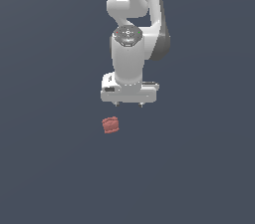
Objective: Pick up the object and move it to a goal position.
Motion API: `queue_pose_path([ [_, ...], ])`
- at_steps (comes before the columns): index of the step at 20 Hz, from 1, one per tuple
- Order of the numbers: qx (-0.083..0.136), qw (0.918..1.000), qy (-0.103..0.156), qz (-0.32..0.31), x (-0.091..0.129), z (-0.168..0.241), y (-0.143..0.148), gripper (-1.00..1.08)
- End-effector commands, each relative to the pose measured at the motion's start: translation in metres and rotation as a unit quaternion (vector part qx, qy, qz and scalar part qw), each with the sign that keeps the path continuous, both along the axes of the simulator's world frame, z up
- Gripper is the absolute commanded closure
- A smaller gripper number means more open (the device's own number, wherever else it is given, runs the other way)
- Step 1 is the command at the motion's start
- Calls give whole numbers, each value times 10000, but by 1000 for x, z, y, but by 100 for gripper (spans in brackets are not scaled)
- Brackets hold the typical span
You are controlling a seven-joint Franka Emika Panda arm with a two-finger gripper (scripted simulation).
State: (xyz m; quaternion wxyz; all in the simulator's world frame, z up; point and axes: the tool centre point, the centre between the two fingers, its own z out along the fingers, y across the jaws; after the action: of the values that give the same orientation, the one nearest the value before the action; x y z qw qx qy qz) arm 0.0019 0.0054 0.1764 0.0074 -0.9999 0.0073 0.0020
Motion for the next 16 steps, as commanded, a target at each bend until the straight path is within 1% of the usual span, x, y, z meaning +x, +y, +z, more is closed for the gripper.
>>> queue_pose_path([
  [1,0,10000,0,0,0,0,0,-92],
  [4,-16,10000,-34,19,2,3,-2,-92],
  [9,-82,9998,-166,120,8,17,-11,-92],
  [16,-81,9998,-168,82,9,16,-12,-92],
])
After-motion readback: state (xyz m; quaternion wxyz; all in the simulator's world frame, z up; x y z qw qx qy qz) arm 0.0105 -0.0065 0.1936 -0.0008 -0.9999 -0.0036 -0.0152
